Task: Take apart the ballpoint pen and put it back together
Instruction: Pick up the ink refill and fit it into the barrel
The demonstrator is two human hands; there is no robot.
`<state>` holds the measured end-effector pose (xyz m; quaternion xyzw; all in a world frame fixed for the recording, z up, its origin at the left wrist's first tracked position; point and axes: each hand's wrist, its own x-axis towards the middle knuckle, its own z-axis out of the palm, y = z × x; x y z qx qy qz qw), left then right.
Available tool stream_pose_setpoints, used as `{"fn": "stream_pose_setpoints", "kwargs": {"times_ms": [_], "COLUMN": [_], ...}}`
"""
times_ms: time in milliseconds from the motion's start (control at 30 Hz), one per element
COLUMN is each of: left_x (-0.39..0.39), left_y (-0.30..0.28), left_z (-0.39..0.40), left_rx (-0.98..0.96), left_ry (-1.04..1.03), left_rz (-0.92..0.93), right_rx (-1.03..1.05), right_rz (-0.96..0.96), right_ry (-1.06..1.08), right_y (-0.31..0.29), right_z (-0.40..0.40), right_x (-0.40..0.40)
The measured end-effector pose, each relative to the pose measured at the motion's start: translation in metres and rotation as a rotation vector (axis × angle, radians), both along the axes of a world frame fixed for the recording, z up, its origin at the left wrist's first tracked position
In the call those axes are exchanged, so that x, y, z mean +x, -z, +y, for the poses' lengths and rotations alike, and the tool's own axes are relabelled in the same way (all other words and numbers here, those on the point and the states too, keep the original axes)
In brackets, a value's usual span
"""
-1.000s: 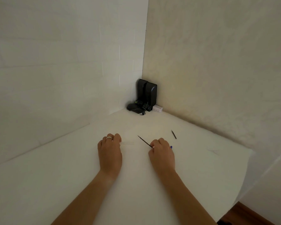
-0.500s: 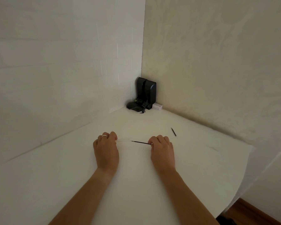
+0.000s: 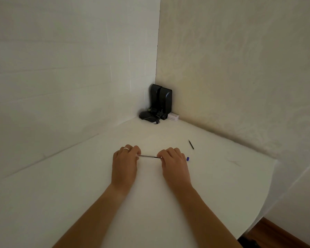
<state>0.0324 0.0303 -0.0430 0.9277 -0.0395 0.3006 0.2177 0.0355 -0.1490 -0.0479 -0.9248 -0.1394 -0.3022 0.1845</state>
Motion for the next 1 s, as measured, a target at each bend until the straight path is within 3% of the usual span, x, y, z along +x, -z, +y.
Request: {"fn": "stream_pose_setpoints", "kwargs": {"times_ms": [100, 200, 367, 600, 800, 1000], "left_x": [-0.003, -0.004, -0.003, -0.008, -0.008, -0.013], "left_y": [-0.002, -0.002, -0.003, -0.007, -0.007, -0.01], "left_z": [-0.006, -0.006, -0.001, -0.009, -0.006, -0.011], "left_rx": [0.013, -0.005, -0.056, -0.061, -0.092, -0.068], "left_ry": [0.084, 0.028, -0.018, 0.104, 0.074, 0.159], "left_rz": [-0.01, -0.013, -0.003, 0.015, 0.001, 0.013], "right_rx": [0.018, 0.064, 0.136, 0.162, 0.295, 0.252], "right_rz": [-0.009, 0.009, 0.024, -0.037, -0.056, -0.063], "right_ry": [-0.09, -0.153, -0.055, -0.073, -0.069, -0.087], "right_y": [-0.003, -0.007, -0.006, 0.0, -0.006, -0.006], "right_z": [0.002, 0.004, 0.002, 0.0, 0.002, 0.001], "right_x": [-0.002, -0.007, -0.007, 0.0, -0.007, -0.005]}}
